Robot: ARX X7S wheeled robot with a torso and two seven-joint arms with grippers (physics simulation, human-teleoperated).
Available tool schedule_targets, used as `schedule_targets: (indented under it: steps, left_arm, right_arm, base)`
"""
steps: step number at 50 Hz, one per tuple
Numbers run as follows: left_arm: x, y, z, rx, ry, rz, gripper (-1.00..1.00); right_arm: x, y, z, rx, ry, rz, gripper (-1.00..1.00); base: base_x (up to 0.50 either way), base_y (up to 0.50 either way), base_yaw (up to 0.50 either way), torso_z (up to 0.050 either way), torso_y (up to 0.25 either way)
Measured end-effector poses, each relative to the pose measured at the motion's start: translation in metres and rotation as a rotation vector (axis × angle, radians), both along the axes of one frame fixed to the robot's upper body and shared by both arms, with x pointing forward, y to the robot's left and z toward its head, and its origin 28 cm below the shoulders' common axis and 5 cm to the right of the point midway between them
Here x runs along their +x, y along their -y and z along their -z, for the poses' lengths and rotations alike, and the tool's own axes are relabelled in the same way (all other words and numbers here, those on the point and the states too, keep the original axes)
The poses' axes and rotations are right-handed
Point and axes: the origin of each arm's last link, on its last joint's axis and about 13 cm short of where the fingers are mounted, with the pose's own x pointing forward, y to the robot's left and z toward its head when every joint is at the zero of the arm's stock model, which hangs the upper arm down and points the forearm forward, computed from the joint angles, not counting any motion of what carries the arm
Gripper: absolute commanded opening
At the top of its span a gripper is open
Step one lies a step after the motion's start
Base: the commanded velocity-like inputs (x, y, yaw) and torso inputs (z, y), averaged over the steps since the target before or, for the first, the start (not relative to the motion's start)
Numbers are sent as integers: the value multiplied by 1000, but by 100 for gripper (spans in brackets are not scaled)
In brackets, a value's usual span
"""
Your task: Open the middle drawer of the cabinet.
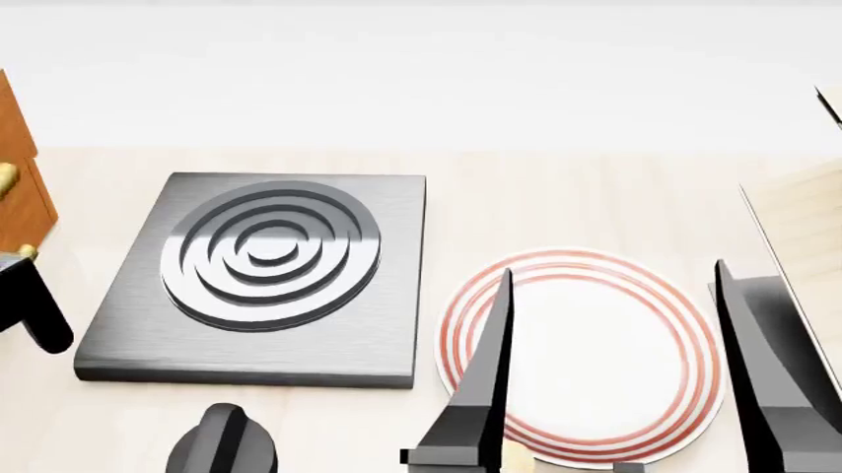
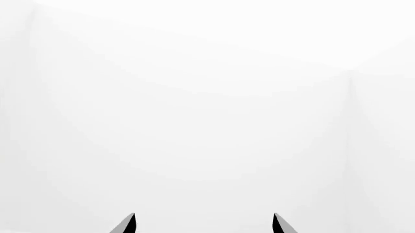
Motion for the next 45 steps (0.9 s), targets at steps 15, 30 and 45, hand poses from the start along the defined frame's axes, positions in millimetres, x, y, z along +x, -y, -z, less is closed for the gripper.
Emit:
schedule_targets:
  steps: [15, 30, 45]
  left_arm:
    - [0, 28, -3, 15, -12, 156, -100]
    - [1, 59, -8, 14, -28, 295, -100]
    - [1, 68, -9, 15, -32, 332, -100]
  right_arm:
    - [0, 0, 0, 1, -1, 0, 100]
    - [0, 0, 0, -1, -1, -3, 100]
    - [-1, 0, 1, -2, 0, -2, 100]
  base:
    - [4, -1, -6, 0, 2]
    - [0, 0, -1, 2, 6]
    - [0, 0, 0, 2, 8]
